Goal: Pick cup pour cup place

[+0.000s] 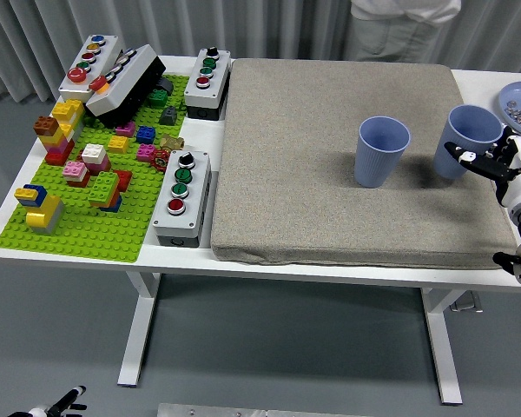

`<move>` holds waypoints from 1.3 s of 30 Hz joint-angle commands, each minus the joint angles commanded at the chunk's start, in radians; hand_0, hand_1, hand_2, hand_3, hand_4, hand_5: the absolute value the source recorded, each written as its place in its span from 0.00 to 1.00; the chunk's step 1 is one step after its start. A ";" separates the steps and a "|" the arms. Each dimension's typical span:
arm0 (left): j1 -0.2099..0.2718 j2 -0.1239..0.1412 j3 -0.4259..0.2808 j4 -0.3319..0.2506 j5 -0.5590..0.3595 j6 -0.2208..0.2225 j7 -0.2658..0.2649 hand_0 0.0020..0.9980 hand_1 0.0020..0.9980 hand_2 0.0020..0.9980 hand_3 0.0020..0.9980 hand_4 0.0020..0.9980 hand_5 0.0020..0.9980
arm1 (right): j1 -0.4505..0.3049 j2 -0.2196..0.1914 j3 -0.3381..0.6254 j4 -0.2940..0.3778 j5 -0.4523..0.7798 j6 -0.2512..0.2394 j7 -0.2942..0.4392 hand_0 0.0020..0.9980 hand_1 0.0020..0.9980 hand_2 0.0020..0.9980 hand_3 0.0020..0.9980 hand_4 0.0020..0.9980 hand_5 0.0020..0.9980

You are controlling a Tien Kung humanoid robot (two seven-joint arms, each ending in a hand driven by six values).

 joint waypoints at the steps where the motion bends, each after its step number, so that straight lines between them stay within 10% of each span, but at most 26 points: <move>1: 0.000 0.000 0.000 0.000 0.001 0.000 0.000 0.87 0.86 0.86 0.77 0.64 0.96 | 0.001 0.001 -0.010 -0.005 0.005 0.000 0.011 0.84 0.70 0.60 0.66 0.77 0.16; 31: 0.002 0.000 0.007 0.000 -0.002 -0.001 -0.001 0.87 0.86 0.86 0.77 0.64 0.96 | 0.005 0.006 -0.106 -0.079 0.031 -0.002 0.095 0.84 0.71 0.61 0.69 0.77 0.19; 32: 0.002 0.000 0.007 0.000 -0.002 -0.001 -0.001 0.87 0.86 0.86 0.77 0.64 0.96 | 0.006 0.005 -0.105 -0.079 0.029 0.002 0.094 0.87 0.80 0.79 0.86 0.80 0.24; 39: 0.003 0.001 0.008 0.000 -0.003 -0.001 -0.001 0.87 0.86 0.86 0.77 0.64 0.96 | 0.008 0.002 -0.099 -0.078 0.028 0.014 0.089 0.89 0.84 0.89 0.90 0.82 0.27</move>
